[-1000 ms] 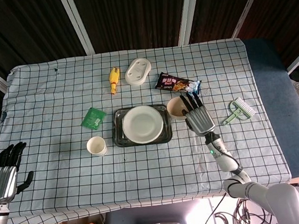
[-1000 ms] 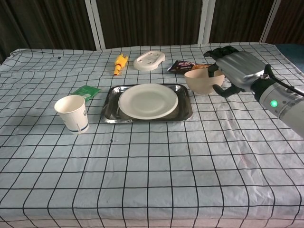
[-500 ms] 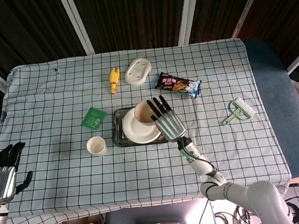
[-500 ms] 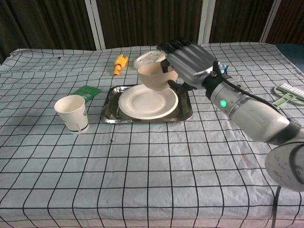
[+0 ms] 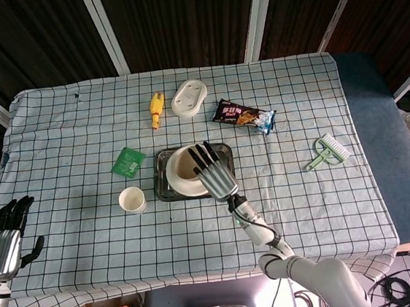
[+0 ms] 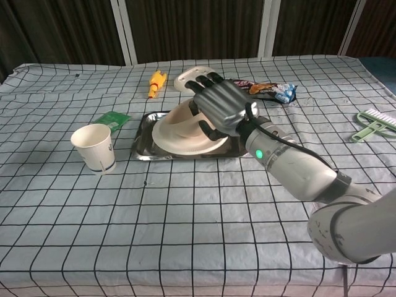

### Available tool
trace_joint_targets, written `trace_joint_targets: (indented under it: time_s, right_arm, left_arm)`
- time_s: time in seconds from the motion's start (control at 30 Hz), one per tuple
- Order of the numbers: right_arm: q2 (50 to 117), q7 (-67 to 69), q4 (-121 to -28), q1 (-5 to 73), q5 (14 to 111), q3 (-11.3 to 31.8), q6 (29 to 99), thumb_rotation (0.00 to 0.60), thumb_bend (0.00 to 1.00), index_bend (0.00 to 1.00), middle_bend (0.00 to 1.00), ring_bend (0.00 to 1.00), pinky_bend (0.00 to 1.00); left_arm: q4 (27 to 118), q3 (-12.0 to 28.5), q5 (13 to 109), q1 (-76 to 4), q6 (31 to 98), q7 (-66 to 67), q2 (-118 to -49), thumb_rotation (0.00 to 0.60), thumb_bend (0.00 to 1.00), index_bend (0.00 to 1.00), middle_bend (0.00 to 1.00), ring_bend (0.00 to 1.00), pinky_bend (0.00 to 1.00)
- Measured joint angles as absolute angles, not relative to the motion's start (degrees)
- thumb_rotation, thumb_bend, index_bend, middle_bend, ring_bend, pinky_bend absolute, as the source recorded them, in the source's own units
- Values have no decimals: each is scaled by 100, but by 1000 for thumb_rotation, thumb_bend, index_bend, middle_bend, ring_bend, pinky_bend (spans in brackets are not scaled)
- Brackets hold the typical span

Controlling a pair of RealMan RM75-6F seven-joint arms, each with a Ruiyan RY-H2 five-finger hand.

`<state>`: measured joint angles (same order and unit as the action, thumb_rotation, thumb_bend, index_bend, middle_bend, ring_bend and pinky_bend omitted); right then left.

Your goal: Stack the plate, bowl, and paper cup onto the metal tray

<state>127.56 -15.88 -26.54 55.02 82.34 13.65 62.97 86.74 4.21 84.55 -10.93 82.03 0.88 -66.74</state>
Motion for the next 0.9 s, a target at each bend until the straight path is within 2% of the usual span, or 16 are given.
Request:
trace_joint_targets:
  time_s: [0.2,0.37,0.5,0.63,0.77,0.9]
  right_arm:
    - [12914,-1435,-2416,5561,8240,1339,6279,600,453,426,68,0,62]
    - [12898,-1347,-2435,5477,8281,1260,6364,600,325,223,64,0,62]
    - [12801,-1297,-2636,5370,8291,1209,6380,600,274,148,55,0,62]
    - [12742,-1283,-2756,5326,8281,1201,6379,600,201,25,33,0,62]
    - [12528,-1254,-3265,5192,8281,1184,6473,600,182,0,16,0,62]
    - [12008,-1355,-4275,4835,8349,1055,6816,600,182,0,5,0,56]
  left_arm:
    - [8671,422,8448,-1105,8174,97,-6680,600,359,0,63,53,128]
    - [8667,422,8453,-1104,8177,88,-6677,600,360,0,63,53,128]
    - [8667,418,8456,-1115,8156,102,-6682,600,361,0,63,53,128]
    - [8667,418,8463,-1129,8143,125,-6692,600,361,0,63,53,128]
    - [8654,412,8471,-1152,8102,134,-6698,600,360,0,63,53,128]
    - [8622,397,8536,-1178,8089,108,-6708,600,362,0,63,53,127]
